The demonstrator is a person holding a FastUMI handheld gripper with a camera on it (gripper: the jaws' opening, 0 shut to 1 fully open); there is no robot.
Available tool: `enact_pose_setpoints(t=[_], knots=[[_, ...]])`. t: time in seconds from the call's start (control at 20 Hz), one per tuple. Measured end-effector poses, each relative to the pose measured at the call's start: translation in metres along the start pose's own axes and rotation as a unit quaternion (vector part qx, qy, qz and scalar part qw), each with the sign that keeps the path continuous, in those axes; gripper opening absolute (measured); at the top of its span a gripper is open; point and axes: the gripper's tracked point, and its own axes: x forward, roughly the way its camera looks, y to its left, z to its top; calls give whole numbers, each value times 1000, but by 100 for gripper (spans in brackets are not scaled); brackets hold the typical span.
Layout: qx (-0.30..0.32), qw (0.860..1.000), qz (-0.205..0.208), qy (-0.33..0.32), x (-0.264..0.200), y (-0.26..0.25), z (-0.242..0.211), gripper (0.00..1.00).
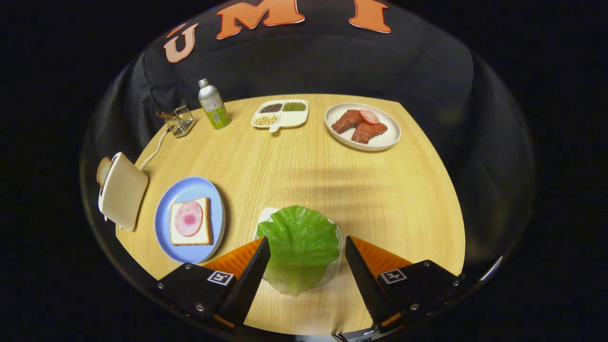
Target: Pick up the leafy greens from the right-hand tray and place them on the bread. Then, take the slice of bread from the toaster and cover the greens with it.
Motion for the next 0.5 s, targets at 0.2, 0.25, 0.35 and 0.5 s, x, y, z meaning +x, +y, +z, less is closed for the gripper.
enact_pose_setpoints(t=[0.2, 0.25, 0.35, 0.5], knots=[[-9, 999, 2, 46, 22, 1, -21, 93], [-9, 998, 5, 55, 28, 2, -25, 91], [-14, 997, 3, 74, 38, 3, -34, 87], [-26, 995, -5, 93, 49, 3, -44, 79]])
